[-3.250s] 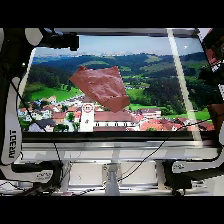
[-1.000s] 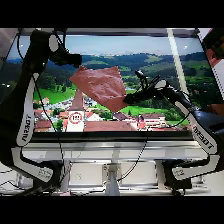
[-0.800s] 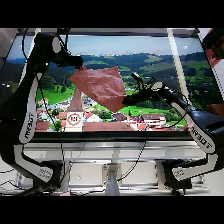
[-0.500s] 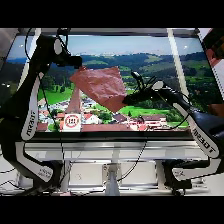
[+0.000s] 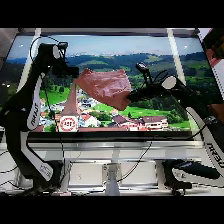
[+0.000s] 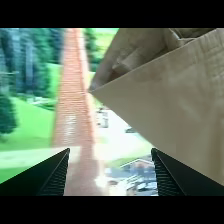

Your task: Fold the clothes and pants, and hang the long-sleeved shirts on hangers.

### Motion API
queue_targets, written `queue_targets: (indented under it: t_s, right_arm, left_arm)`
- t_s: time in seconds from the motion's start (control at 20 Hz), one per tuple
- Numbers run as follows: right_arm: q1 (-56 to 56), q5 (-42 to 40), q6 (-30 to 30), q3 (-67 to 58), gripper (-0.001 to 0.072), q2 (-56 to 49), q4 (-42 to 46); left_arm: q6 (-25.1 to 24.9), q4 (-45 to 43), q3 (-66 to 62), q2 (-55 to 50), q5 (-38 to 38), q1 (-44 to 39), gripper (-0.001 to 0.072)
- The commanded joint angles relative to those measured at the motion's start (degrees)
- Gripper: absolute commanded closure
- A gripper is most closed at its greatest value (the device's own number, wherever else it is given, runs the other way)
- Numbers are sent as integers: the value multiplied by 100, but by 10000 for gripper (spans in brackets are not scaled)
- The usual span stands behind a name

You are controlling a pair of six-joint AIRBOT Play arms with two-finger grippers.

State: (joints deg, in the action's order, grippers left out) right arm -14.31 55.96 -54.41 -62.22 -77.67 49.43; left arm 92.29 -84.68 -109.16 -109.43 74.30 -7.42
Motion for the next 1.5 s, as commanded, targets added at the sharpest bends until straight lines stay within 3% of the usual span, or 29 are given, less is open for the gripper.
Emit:
queue_targets:
  t_s: [0.0,0.1,0.2,0.4,0.45,0.5,0.55,0.85,1.1,1.25,1.45]
  right_arm:
    - [2,328,-15,0,691,101,11]
    - [2,439,-13,0,691,101,2]
    - [2,487,-11,0,690,101,-7]
    - [2,629,-9,2,690,101,-7]
    - [2,710,-11,0,691,101,-11]
    - [-2,822,-11,0,691,101,-11]
    - [-2,931,-7,0,691,101,-13]
    - [-2,1029,11,2,691,101,-11]
    - [-2,1038,7,0,690,101,-17]
    - [-2,1215,9,0,691,101,20]
    - [-2,1241,9,0,691,101,31]
  left_arm:
    - [-278,1080,0,-269,-527,205,133]
    - [-367,1117,0,-391,-957,243,135]
    - [-664,1303,-2,-555,-1298,240,215]
    - [-1480,2485,-7,-817,-2317,240,208]
    - [-1600,2520,-7,-863,-2433,234,162]
    - [-1709,2516,-7,-918,-2470,227,65]
    - [-1744,2516,-7,-970,-2459,227,51]
    - [-2208,2603,-7,-1115,-2404,203,55]
    - [-2267,2855,-9,-1145,-2293,223,56]
    - [-3154,2855,-9,-964,-2094,221,55]
    - [-3311,2686,-9,-686,-2277,142,55]
